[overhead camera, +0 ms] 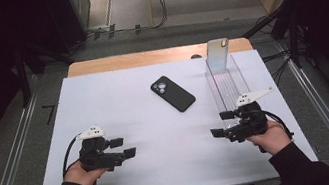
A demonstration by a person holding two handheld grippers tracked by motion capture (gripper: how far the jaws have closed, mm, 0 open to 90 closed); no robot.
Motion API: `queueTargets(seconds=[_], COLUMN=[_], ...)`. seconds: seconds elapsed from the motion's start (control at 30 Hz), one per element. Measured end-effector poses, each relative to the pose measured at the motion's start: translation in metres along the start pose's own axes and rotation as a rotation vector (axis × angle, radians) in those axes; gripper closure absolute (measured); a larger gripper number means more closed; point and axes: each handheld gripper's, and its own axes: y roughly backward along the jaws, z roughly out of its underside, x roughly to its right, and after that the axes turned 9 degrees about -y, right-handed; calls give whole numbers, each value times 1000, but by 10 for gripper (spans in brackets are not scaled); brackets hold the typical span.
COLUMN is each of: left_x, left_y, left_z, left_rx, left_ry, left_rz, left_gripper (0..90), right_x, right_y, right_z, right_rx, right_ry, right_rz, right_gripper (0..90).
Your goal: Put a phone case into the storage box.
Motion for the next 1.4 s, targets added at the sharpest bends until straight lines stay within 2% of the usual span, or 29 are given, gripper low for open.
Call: queueTargets(seconds=[0.1,0.23,0.47,0.53,0.9,1.13,1.2,1.33,1.4], left_x=[1,4,4,3,2,3,4,4,4], left_y=[0,1,-1,-1,2,4,5,6,7], left_z=[0,-1,-2,-2,-2,-1,0,3,5], left_rx=[1,4,0,3,34,38,33,30,29], left_ry=[-4,-7,-7,1,18,33,31,40,41], left_rz=[0,-4,0,0,-1,-11,-11,-14,-19], left_gripper=[284,284,284,284,284,284,284,285,284], right_x=[-3,-2,-1,0,-4,-11,-12,-11,-12], right_y=[2,3,4,2,-6,-14,-17,-21,-23], right_z=[7,16,19,19,16,8,6,-2,-7], right_rx=[2,-9,-14,-20,-38,-13,-6,-52,-42], right_ry=[8,15,16,9,32,39,23,-20,-12], right_rz=[-19,-16,-15,-27,-32,-21,-21,-26,-21], right_gripper=[170,170,170,171,171,169,168,168,168])
